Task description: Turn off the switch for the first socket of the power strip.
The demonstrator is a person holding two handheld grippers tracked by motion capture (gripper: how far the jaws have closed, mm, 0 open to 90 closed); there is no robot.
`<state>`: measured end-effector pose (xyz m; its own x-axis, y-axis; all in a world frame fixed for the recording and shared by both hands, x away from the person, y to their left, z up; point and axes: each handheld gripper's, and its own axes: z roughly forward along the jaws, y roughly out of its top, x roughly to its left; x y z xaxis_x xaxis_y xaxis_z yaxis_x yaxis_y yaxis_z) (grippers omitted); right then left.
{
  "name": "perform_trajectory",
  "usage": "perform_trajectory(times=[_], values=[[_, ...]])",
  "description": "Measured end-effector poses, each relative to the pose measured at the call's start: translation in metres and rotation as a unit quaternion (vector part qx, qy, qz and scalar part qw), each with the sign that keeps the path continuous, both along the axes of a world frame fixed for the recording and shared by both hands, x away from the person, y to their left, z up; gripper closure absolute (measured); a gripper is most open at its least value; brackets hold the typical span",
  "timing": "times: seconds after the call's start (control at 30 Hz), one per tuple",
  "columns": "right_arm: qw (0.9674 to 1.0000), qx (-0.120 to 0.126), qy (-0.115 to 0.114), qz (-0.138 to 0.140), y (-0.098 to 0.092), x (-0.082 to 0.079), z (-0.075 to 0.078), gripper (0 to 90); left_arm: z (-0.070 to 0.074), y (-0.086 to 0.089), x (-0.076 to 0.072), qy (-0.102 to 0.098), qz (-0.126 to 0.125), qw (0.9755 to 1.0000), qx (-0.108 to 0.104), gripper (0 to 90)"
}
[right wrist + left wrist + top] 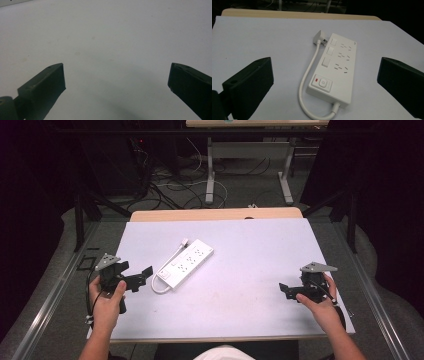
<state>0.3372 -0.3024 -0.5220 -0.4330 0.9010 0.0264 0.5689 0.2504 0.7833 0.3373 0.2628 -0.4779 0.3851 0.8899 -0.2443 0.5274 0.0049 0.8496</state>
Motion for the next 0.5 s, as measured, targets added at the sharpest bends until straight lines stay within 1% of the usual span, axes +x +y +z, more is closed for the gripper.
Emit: perform_trajectory(times=[0.2, 0.3, 0.37, 0.43, 0.5], values=[[1.0, -0.002, -0.001, 0.002, 0.0, 0.0, -0.001, 0.7, -0.007, 0.009, -0.002, 0.001, 0.006, 1.0, -0.005, 0.6], [1.0, -0.004, -0.001, 0.0, -0.001, 0.0, 0.0, 0.7, -0.011, 0.014, -0.003, -0.003, 0.015, 0.9999, 0.003, 0.7], [1.0, -0.005, -0.004, 0.0, -0.002, 0.0, 0.0, 0.7, -0.013, 0.018, -0.004, 0.0, 0.016, 0.9999, -0.001, 1.4], [1.0, -0.001, -0.001, 0.001, -0.002, 0.0, 0.0, 0.7, -0.016, 0.021, -0.004, 0.0, 0.022, 0.9998, -0.004, 1.5], [1.0, -0.003, -0.001, 0.0, -0.002, 0.0, 0.0, 0.7, -0.019, 0.023, -0.004, 0.002, 0.029, 0.9996, -0.006, 1.7]])
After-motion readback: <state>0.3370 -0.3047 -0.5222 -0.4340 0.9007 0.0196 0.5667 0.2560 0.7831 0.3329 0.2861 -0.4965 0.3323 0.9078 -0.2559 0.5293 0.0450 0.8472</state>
